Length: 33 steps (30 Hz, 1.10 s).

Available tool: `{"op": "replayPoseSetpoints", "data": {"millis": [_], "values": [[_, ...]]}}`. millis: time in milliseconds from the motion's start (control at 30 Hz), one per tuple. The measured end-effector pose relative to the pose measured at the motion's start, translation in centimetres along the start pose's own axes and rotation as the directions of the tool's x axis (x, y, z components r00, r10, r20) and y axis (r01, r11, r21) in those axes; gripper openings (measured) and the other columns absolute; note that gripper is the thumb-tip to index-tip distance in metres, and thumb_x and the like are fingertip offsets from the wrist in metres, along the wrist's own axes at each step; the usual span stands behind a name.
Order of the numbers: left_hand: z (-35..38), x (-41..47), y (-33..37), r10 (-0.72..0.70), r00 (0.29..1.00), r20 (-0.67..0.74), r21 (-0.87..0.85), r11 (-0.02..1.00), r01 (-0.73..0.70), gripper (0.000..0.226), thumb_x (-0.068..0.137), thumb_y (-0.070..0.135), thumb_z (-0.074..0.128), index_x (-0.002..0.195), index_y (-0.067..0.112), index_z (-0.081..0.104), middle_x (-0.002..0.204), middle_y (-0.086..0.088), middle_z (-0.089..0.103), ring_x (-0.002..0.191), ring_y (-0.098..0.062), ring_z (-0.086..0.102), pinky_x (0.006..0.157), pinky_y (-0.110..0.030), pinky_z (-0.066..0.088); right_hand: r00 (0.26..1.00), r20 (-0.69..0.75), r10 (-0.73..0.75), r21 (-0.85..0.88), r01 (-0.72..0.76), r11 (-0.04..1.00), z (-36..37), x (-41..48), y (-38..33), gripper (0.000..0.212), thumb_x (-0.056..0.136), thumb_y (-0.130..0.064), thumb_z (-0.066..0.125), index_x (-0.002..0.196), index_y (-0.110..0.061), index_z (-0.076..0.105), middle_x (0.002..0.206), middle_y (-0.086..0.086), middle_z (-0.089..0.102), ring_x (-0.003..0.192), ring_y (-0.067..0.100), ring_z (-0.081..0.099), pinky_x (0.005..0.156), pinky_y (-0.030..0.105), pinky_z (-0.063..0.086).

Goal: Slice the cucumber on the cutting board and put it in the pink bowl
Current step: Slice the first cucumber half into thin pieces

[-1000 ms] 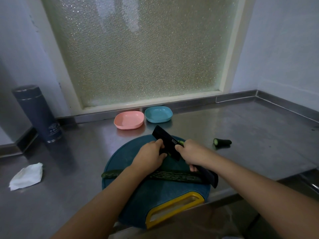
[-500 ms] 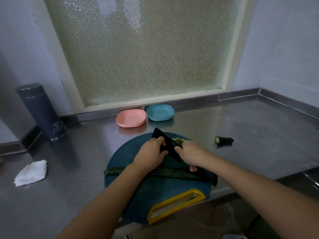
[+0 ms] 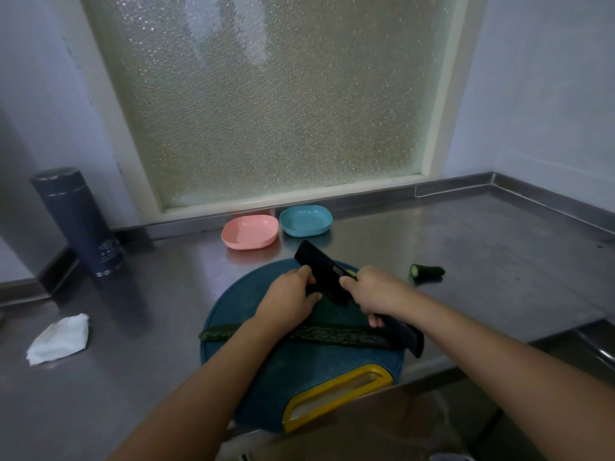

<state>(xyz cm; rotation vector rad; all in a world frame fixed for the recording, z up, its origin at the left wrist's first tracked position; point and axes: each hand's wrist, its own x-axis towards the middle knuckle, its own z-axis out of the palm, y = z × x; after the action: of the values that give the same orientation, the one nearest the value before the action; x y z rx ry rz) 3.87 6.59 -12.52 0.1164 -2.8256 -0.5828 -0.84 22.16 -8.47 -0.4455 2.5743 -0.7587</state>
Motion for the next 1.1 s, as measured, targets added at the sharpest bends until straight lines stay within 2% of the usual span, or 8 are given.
{"op": "replayPoseSetpoints", "data": {"millis": [300,433,533,667,867,1033,1100], "values": [[-0.1,0.0,0.2,0.003,1.000,0.012,0.020,1.000,-0.003,0.023,0.087,0.028,0.061,0.103,0.016,0.052,0.108,-0.004,0.059,0.097,-0.018,0.055,0.083,-0.031,0.046,0.999,0.020,0.037,-0.045,-0.036,0.998,0.2,0.2,-0.6,0.041,0.102,-0.037,0.034,0.078,-0.006,0.044,0.050,0.013,0.054,0.037,0.020,0.051,0.038,0.022,0.041],[-0.1,0.0,0.2,0.006,1.000,0.014,0.027,1.000,-0.006,0.024,0.087,0.028,0.061,0.105,0.015,0.052,0.109,-0.005,0.059,0.098,-0.018,0.055,0.082,-0.030,0.045,0.998,0.038,0.055,-0.075,-0.052,0.996,0.2,0.5,-1.2,0.043,0.102,-0.035,0.033,0.103,0.004,0.052,0.051,0.014,0.054,0.034,0.018,0.049,0.038,0.022,0.041],[-0.2,-0.1,0.3,0.006,1.000,0.009,0.031,1.000,-0.007,0.022,0.087,0.028,0.061,0.103,0.014,0.052,0.107,-0.005,0.059,0.096,-0.018,0.055,0.079,-0.028,0.044,0.999,0.038,0.036,-0.101,-0.032,0.994,0.9,1.3,-1.5,0.043,0.102,-0.034,0.032,0.085,0.002,0.049,0.052,0.015,0.055,0.031,0.016,0.049,0.038,0.021,0.042],[-0.2,0.0,0.4,0.006,1.000,0.011,0.043,0.999,-0.007,0.022,0.087,0.027,0.061,0.102,0.013,0.054,0.106,-0.007,0.060,0.095,-0.020,0.056,0.078,-0.029,0.044,0.999,0.038,0.024,-0.120,-0.019,0.993,1.8,1.8,-1.2,0.042,0.102,-0.035,0.032,0.092,0.002,0.050,0.054,0.015,0.057,0.039,0.020,0.054,0.039,0.022,0.042],[-1.6,0.3,0.4,-0.005,0.980,0.198,0.119,0.993,-0.019,0.040,0.088,0.026,0.060,0.125,0.017,0.050,0.122,-0.006,0.058,0.109,-0.020,0.055,0.091,-0.032,0.046,0.999,0.036,0.030,-0.115,-0.025,0.993,1.8,1.6,-1.1,0.048,0.102,-0.037,0.032,0.107,0.006,0.053,0.049,0.013,0.055,0.027,0.014,0.049,0.035,0.021,0.039],[-2.0,-0.2,0.6,-0.089,0.991,0.104,0.097,0.992,0.079,0.036,0.089,0.026,0.058,0.124,0.017,0.052,0.119,-0.005,0.061,0.107,-0.021,0.057,0.090,-0.034,0.049,0.999,0.028,0.023,-0.127,-0.019,0.992,1.9,1.2,-1.1,0.052,0.102,-0.038,0.031,0.115,0.008,0.053,0.049,0.011,0.055,0.026,0.012,0.047,0.038,0.021,0.040],[-1.8,-0.4,0.6,-0.086,0.993,0.081,0.083,0.993,0.079,0.036,0.089,0.028,0.058,0.123,0.017,0.053,0.118,-0.005,0.062,0.105,-0.020,0.058,0.088,-0.035,0.049,1.000,0.023,0.019,-0.141,-0.015,0.990,1.8,1.2,-1.0,0.051,0.102,-0.038,0.031,0.111,0.007,0.053,0.048,0.011,0.055,0.025,0.012,0.047,0.038,0.021,0.040]]}}
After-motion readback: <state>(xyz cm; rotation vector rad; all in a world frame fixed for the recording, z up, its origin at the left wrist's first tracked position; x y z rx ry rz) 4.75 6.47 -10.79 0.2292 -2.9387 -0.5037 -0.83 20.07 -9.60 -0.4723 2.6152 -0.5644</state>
